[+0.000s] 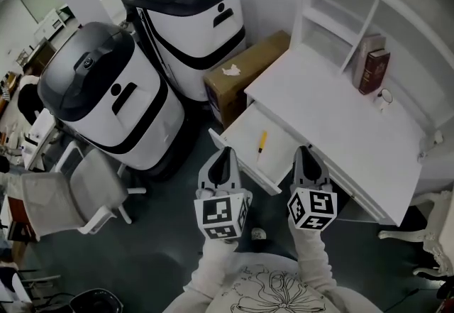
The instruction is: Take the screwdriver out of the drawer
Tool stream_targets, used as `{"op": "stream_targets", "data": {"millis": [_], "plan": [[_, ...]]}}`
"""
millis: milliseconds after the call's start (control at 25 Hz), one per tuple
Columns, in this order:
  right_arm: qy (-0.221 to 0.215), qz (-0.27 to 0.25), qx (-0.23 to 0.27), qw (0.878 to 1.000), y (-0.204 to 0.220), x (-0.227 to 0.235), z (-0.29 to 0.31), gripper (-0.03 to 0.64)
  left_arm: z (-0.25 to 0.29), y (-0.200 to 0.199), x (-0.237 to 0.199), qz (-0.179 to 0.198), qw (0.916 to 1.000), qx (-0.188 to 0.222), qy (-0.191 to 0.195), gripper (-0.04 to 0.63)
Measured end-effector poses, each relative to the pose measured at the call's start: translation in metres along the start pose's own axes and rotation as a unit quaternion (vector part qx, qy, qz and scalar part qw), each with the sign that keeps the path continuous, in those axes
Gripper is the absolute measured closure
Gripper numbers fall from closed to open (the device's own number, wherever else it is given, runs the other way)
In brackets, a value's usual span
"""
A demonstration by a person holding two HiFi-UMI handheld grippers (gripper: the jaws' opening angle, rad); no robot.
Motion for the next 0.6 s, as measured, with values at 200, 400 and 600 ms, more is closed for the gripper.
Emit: {"op": "stream_targets", "data": {"millis": [200,400,600], "plan": [[0.009,-0.001,-0.004,1.0,-0.017,0.001,0.043,0.614,0.047,-0.018,-0.016,-0.002,0.9999,-0.005,0.015,0.584],[0.023,0.0,-0.013,1.0,-0.033,0.005,0.085,0.613,0.095,-0.035,-0.03,0.003,0.9992,-0.018,0.035,0.584],[0.036,0.007,-0.029,0.999,-0.039,0.01,0.125,0.612,0.139,-0.042,-0.045,0.009,0.998,-0.037,0.051,0.584]]}}
Point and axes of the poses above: the fingertips, and each gripper's own axes: z forward along the fingers, x to its right, y out of its underside, the point moved 4 cm from there along -z, backward along the fingers, and after that the axes turned 12 degrees about -x, right-handed, at the moved point
